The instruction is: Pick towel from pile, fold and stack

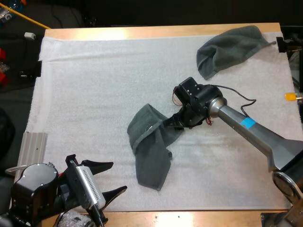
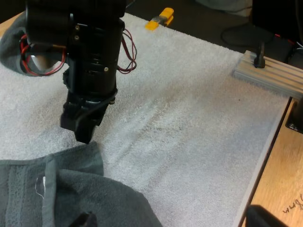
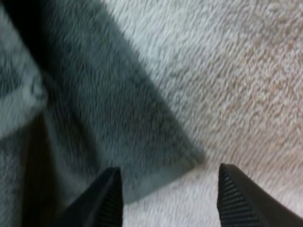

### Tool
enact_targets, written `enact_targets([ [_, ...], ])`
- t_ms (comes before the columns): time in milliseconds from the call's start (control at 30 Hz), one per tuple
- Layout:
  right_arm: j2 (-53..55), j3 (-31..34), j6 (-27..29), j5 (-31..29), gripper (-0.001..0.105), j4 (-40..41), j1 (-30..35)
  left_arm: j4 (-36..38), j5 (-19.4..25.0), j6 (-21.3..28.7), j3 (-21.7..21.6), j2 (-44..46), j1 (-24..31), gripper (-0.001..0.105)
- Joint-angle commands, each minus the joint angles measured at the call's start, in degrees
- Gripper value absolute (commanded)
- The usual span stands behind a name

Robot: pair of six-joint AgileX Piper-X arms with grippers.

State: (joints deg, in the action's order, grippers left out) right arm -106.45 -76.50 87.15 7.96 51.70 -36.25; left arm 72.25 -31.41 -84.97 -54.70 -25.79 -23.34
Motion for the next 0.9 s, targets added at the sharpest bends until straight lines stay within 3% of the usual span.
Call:
enact_targets([
  [0,-0.63,0.08,-0.57,0.79,0.044,-0.87,0.7,0.01,0.48,0.43,-0.15,-0.09,-0.29,0.06],
  [500,-6.13,-0.03,-2.53,6.47,0.042,-1.9,1.6,0.01,0.48,0.43,-0.15,-0.09,-0.29,0.06],
  [733,-6.49,-0.03,-3.03,5.96,0.002,-1.62,1.6,-0.09,0.48,0.43,-0.15,-0.09,-0.29,0.06],
  [867,-6.49,-0.03,-2.53,5.35,0.0,-1.35,1.6,-0.09,0.48,0.43,-0.15,-0.09,-0.56,0.06],
])
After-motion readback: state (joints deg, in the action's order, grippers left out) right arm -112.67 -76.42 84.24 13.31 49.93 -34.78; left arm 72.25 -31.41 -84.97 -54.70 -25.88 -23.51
